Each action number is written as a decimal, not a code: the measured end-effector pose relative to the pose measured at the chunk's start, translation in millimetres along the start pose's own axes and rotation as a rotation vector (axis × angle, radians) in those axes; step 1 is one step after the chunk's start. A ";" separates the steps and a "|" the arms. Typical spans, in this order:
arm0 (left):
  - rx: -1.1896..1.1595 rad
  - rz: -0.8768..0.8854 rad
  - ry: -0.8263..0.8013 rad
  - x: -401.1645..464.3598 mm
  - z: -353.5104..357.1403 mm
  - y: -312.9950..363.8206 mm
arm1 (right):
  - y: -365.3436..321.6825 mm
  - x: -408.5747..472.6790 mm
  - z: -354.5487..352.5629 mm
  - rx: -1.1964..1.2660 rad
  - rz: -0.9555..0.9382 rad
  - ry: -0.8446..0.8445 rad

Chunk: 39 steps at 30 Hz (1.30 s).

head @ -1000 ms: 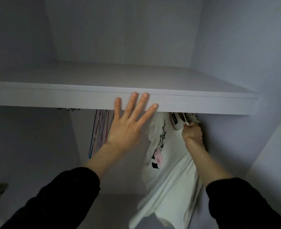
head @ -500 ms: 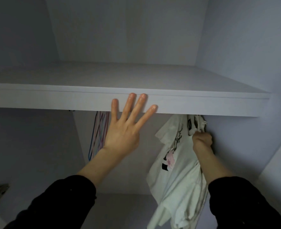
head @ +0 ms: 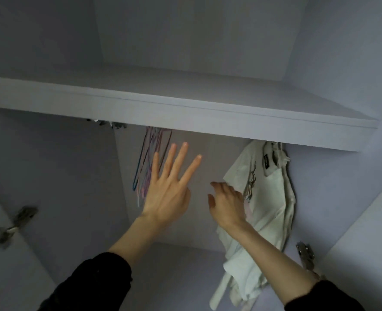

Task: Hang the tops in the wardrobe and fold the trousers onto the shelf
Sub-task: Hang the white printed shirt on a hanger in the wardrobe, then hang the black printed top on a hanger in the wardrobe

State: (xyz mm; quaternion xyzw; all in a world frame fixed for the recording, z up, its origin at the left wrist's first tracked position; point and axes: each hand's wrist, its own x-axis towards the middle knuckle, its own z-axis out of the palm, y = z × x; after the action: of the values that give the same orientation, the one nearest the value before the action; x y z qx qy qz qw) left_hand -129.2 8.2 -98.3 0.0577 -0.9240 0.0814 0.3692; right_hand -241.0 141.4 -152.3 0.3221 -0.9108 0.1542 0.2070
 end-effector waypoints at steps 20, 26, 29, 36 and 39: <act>0.070 -1.466 -0.541 -498.9 -237.3 -24.2 | -371.0 -303.5 10.6 0.399 -1.001 -0.780; 0.139 -1.857 -0.439 -641.6 -349.2 77.5 | -444.0 -475.1 -38.2 0.433 -1.376 -0.943; 0.233 -2.078 -0.370 -695.7 -407.9 136.2 | -478.2 -565.1 -69.5 0.467 -1.561 -0.982; 0.470 -2.465 -0.180 -770.6 -511.2 241.7 | -526.3 -735.2 -145.8 0.536 -2.026 -1.075; 0.541 -2.633 -0.090 -800.7 -544.9 280.8 | -552.6 -800.8 -173.6 0.512 -2.194 -1.089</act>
State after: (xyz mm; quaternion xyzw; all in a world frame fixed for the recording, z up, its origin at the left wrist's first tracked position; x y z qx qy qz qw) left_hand 767.7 425.9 -293.1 0.9695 -0.1480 -0.1549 0.1189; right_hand 732.7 220.4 -301.8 0.9632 -0.0735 -0.0800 -0.2457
